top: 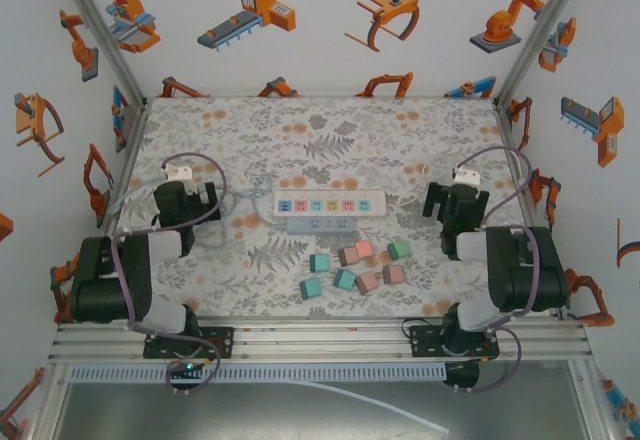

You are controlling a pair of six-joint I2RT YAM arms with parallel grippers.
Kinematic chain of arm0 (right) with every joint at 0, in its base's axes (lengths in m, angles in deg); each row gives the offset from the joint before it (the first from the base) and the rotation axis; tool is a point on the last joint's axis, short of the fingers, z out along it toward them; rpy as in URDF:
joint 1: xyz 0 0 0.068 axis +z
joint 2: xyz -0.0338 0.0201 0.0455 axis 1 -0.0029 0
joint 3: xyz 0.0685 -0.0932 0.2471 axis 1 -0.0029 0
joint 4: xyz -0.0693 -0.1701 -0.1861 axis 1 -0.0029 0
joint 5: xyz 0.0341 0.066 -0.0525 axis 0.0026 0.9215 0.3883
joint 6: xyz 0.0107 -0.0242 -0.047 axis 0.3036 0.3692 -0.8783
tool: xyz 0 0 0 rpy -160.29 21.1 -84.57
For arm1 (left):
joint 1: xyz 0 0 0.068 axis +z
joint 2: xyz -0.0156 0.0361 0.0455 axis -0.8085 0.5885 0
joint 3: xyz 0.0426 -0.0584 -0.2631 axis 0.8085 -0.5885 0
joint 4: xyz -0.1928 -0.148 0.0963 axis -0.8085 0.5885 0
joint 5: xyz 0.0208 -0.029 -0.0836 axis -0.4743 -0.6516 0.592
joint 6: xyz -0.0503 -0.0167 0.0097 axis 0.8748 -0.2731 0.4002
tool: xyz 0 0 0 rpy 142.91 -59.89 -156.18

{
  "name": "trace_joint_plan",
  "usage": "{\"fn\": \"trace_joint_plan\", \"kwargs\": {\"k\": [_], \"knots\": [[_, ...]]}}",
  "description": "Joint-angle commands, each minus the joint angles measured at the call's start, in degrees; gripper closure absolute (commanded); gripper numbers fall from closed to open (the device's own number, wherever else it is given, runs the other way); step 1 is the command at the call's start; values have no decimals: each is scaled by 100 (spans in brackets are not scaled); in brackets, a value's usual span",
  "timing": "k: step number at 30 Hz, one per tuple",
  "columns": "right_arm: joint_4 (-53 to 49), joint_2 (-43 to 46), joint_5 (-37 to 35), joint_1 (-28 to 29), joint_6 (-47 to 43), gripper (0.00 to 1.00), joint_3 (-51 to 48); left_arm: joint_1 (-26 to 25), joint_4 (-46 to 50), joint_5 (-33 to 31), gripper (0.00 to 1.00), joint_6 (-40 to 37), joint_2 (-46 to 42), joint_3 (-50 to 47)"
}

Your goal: Pull the plug off the socket

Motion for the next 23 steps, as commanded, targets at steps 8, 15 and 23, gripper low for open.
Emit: {"fn": "trace_joint_plan", "kwargs": {"k": [8,15,23], "knots": [[969,-85,-185,-54,4,1,-17,-10,-909,120,3,31,213,18],[966,-85,-155,-53,-11,1,-16,-10,-882,116,3,20,214,29],[968,-78,-127,-45,-31,1,-16,-10,-866,118,3,20,209,30]]}}
